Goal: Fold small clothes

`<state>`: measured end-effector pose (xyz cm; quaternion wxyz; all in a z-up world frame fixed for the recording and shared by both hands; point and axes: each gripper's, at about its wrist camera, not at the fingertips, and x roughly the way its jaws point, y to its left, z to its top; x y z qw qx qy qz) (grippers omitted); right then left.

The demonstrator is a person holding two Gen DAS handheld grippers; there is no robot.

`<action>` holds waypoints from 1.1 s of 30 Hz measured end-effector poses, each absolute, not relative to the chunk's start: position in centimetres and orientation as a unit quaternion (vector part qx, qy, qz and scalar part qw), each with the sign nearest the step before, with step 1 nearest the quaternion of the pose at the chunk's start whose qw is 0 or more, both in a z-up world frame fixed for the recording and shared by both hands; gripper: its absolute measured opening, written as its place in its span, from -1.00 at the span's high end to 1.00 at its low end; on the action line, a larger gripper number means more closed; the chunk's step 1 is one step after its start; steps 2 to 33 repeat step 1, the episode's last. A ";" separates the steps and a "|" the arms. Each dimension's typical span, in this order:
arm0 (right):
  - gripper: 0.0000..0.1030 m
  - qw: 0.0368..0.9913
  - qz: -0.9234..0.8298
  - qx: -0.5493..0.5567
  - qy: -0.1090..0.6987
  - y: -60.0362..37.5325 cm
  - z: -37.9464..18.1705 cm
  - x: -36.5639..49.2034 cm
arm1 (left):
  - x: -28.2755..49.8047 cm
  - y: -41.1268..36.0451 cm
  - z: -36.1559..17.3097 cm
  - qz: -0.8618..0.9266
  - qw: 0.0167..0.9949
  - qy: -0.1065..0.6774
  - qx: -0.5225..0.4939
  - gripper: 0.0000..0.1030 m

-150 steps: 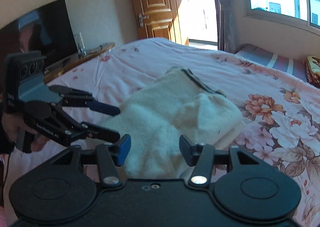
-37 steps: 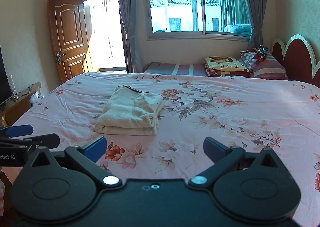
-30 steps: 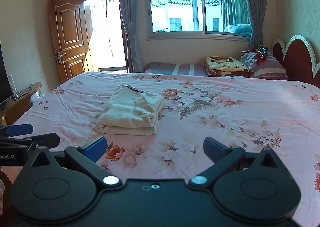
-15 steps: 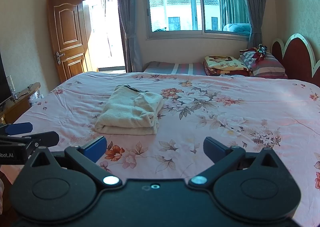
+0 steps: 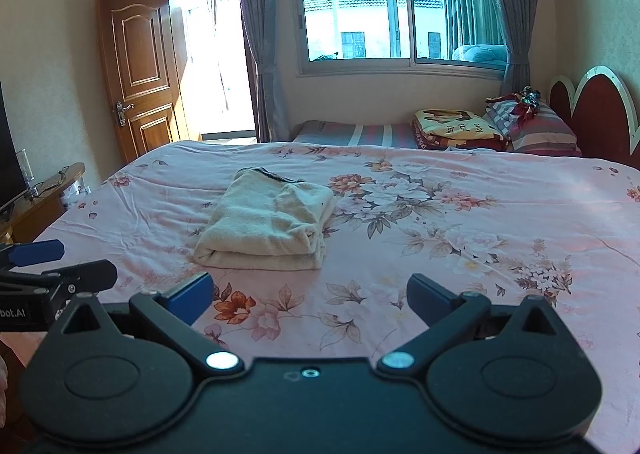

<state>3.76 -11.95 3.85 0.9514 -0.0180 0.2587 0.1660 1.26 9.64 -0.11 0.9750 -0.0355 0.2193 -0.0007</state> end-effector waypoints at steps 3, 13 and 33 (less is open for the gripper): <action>-0.98 0.951 0.167 -0.017 0.259 -11.9 3.8 3.8 | 1.3 9.7 -0.2 -0.002 0.974 0.222 -0.036 -0.99; -0.98 0.951 0.167 -0.017 0.259 -11.9 3.8 3.8 | 1.3 9.7 -0.2 -0.002 0.974 0.222 -0.036 -0.99; -0.98 0.951 0.167 -0.017 0.259 -11.9 3.8 3.8 | 1.3 9.7 -0.2 -0.002 0.974 0.222 -0.036 -0.99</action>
